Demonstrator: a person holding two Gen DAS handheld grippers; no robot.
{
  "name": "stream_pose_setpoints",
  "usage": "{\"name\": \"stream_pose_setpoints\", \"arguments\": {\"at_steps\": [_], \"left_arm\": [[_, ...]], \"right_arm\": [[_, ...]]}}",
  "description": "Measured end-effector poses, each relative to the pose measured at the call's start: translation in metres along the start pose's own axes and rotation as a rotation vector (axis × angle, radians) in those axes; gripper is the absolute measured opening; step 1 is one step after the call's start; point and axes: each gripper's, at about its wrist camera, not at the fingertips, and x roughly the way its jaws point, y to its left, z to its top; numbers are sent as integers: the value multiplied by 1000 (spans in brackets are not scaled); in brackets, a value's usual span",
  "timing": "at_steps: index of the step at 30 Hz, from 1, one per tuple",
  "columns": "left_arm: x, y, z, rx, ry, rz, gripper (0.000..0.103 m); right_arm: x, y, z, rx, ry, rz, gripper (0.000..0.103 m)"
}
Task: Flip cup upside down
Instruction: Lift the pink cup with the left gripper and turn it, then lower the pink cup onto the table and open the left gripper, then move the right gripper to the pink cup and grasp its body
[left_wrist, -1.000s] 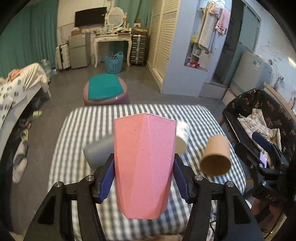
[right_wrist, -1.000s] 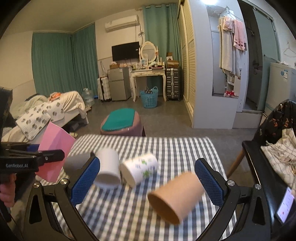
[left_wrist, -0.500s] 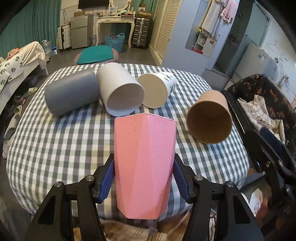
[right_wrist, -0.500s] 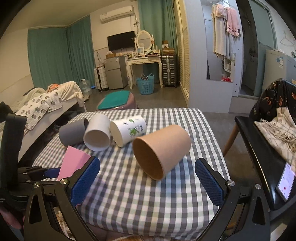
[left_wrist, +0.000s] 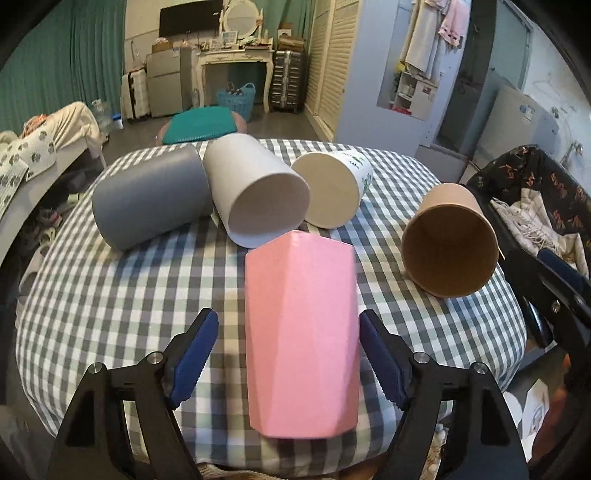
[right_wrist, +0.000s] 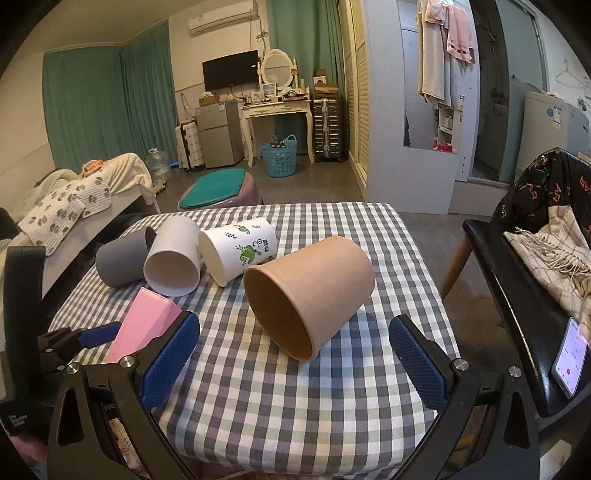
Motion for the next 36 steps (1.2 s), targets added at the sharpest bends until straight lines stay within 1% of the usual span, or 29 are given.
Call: {"name": "stream_pose_setpoints", "arguments": {"at_steps": [7,12,15,16,17,19,24,28,34,36], "left_arm": [[-28,5,-2,40,-70,14,83],[-57,15,-1,44,-157,8,83],[-75,30,-2,46,-231,20,84],[-79,35,-3,49,-254,28,90],[-84,41,-3,52,-280,36,91],[-93,55,-6,57,-333,61,92],[-102,86,-14,68,-412,124,94],[-100,110,-22,51,-415,168,94],[-84,136,-34,20,-368,187,94],[-80,141,-39,9,-355,181,94]], "right_arm": [[-14,8,5,-12,-32,-16,103],[-29,21,9,-28,-57,-31,103],[-38,31,10,-33,-74,-43,103],[-41,35,10,-36,-78,-48,103],[-42,39,9,-38,-80,-52,103],[-46,48,7,-44,-83,-66,103],[-45,74,-7,-49,-71,-78,103],[-33,102,-22,-62,-53,-59,103],[-3,133,-44,-67,-4,-23,102],[7,140,-49,-67,17,-11,97]]}}
